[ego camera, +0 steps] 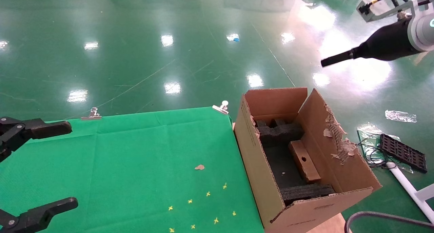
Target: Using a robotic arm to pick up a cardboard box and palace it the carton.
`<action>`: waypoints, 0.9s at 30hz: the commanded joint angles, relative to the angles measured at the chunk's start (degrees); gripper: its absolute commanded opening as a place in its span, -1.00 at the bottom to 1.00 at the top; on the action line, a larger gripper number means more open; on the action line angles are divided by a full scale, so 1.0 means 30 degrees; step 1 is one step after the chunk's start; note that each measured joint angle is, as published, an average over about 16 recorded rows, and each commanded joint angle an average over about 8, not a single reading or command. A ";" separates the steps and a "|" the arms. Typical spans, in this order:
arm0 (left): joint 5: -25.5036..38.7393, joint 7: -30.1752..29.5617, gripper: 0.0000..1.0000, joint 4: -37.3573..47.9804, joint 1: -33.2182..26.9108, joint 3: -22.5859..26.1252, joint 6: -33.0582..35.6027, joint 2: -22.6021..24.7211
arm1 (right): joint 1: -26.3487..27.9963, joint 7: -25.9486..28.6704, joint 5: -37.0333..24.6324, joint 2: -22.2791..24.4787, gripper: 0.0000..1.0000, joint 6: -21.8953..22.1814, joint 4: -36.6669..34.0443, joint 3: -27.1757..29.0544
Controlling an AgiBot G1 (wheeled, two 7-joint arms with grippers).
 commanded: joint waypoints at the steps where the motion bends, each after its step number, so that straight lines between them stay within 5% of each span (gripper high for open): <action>1: -0.0002 0.0001 1.00 0.0000 0.0000 0.0001 -0.0002 -0.0001 | 0.0219 -0.0194 0.0091 0.0121 1.00 0.0465 0.0097 0.0048; 7: -0.0007 0.0006 1.00 0.0011 -0.0002 0.0004 -0.0003 -0.0002 | -0.0636 -0.0742 0.0648 0.0420 1.00 0.0445 0.1312 0.1279; 27: -0.0019 0.0019 1.00 0.0022 -0.0013 0.0027 -0.0003 -0.0007 | -0.7931 -0.3971 0.4110 0.1717 1.00 -0.2031 0.8705 0.9389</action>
